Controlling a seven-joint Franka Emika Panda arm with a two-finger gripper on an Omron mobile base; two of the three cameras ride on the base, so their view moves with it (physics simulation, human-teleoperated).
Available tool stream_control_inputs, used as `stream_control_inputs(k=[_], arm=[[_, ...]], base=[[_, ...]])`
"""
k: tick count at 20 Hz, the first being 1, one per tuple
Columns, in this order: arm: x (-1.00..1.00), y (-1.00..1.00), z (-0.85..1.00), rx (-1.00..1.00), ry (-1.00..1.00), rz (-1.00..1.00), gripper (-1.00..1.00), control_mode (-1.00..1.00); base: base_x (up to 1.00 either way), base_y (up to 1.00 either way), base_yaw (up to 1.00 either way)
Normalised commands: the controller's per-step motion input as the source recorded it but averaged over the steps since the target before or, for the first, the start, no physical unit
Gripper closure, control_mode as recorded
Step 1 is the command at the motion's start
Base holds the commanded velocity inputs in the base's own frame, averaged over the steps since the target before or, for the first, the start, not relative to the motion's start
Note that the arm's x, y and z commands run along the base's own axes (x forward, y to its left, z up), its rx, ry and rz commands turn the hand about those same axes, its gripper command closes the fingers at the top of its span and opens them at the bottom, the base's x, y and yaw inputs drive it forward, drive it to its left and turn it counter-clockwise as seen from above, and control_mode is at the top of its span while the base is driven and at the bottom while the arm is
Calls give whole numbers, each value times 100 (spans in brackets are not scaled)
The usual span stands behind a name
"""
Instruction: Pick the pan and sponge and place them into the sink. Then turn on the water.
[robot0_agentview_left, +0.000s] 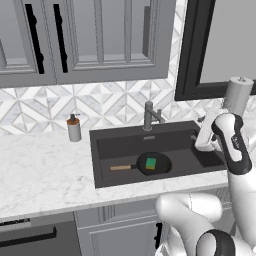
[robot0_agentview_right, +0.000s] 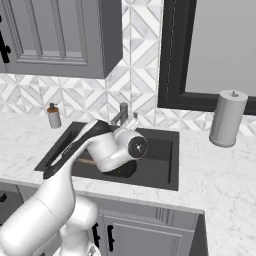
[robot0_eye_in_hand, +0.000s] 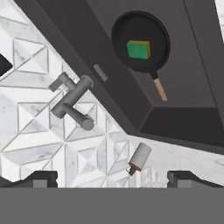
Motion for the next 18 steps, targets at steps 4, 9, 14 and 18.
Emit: stream_control_inputs(k=[4,9,14,18], arm=[[1,-8,-1,20,8,0,-100,-100],[18,0,-5,10,10,-1,-100,-100],[36,0,-7,9,7,0,-100,-100],[37,0,-19,10,0,0,-100,-100]], base=[[0,0,0],[0,0,0],[0,0,0],[0,0,0]])
